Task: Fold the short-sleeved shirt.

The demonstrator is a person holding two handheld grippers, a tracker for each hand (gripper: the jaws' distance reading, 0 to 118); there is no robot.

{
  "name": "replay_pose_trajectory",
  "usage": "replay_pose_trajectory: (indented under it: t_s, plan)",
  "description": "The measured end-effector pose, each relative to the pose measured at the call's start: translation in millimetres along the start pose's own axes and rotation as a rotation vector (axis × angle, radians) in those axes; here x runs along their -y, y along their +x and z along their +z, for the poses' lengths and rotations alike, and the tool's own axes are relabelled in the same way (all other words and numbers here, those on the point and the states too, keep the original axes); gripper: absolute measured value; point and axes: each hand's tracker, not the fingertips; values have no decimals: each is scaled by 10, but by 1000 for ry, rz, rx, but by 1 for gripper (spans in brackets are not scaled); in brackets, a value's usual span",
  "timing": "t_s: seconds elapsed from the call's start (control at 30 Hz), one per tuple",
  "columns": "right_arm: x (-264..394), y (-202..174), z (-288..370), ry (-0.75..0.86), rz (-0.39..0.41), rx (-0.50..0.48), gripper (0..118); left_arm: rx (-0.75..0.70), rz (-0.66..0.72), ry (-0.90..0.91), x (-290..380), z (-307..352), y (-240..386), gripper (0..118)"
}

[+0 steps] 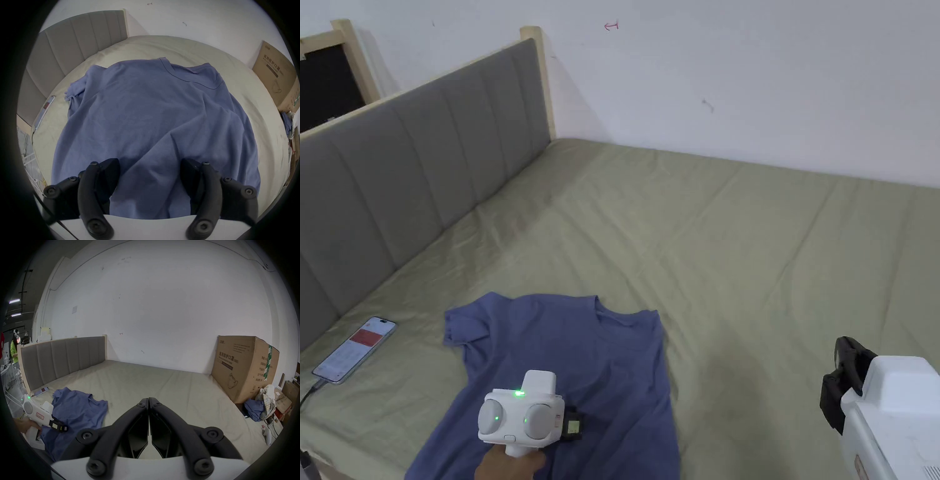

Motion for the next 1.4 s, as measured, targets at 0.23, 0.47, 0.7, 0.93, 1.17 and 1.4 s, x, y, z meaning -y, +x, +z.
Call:
replay_pose_trajectory:
  t_s: [0.23,0.47,0.7,0.93,1.17,1.4]
  plan:
    - [61,122,5,-33,-40,17,0,18,-95,28,-6,145,125,3]
    - [16,239,110,-10,-48,22,0,226,167,175,-184,754,-127,2]
    - [-7,463,260,14,-74,56,0,360,88,287,-569,1497,166,2]
    - [-17,778,486,40,-92,121,0,520,-44,417,-1157,2198,857,2]
    - [-26,1165,748,62,-100,217,0,689,-209,513,-1526,2828,1675,2]
    - [8,1532,1020,73,-104,319,0,764,-411,471,-1339,2837,2567,2]
